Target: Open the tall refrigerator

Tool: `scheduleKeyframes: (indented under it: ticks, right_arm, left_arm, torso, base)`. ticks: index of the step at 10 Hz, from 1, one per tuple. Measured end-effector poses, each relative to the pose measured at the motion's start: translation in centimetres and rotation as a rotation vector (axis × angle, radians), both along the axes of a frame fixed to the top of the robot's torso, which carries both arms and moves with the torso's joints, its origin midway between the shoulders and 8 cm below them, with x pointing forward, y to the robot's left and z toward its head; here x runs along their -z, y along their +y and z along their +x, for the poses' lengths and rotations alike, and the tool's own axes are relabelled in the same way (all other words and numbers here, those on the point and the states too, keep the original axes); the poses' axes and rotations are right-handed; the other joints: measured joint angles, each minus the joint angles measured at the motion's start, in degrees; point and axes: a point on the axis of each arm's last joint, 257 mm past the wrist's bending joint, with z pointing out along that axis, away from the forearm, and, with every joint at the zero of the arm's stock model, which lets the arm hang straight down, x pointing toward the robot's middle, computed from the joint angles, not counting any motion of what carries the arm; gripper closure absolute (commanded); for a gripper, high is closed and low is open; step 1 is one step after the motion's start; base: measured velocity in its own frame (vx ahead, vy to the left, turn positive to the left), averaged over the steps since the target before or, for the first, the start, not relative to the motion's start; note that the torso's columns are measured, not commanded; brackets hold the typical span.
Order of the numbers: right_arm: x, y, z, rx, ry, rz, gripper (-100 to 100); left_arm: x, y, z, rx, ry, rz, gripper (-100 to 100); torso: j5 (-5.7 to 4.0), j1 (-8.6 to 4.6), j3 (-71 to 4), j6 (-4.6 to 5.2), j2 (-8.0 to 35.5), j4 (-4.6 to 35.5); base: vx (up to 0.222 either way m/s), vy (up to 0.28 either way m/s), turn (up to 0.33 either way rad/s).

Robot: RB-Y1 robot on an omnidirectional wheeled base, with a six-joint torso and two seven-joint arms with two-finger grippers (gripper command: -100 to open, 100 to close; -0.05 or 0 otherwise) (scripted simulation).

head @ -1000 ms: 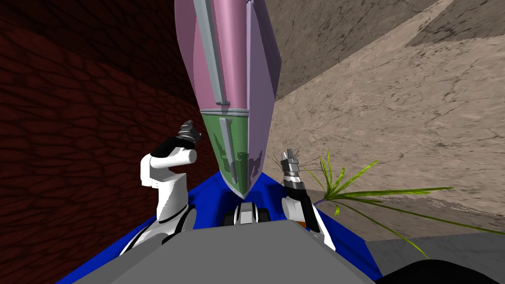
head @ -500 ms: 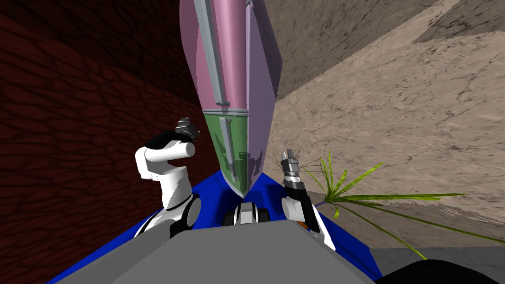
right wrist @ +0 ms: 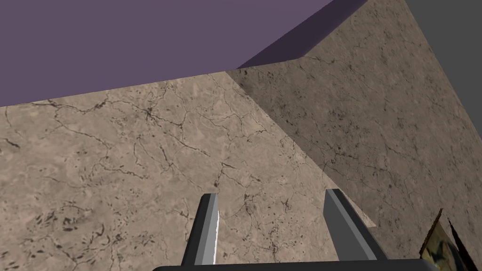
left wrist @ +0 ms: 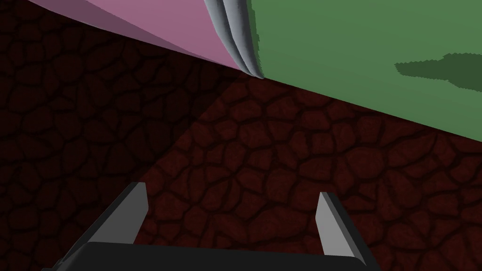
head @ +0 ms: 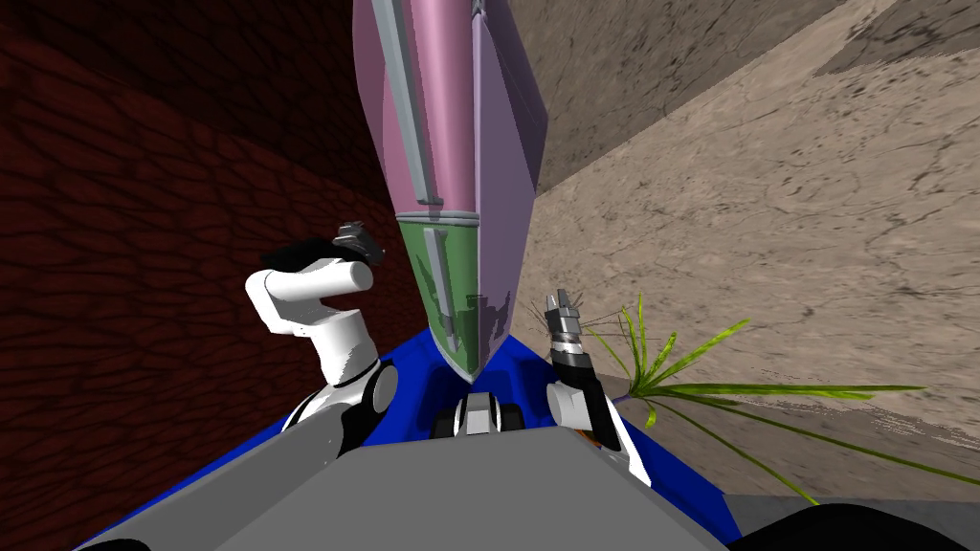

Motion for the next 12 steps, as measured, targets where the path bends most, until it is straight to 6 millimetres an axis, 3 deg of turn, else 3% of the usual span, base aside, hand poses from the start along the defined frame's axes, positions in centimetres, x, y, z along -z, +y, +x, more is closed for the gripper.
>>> scheduleKeyframes:
  ticks: [12]
  right_arm:
    - [0.0,0.0,0.0,0.0,0.0,0.0,0]
  left_arm:
    - [-3.4,-0.2,0.2,0.045,0.072,-0.207,-100]
  torso:
    - [0.0,0.01,0.01,0.0,0.01,0.01]
  base:
    - [-0.01,-0.05,0.039]
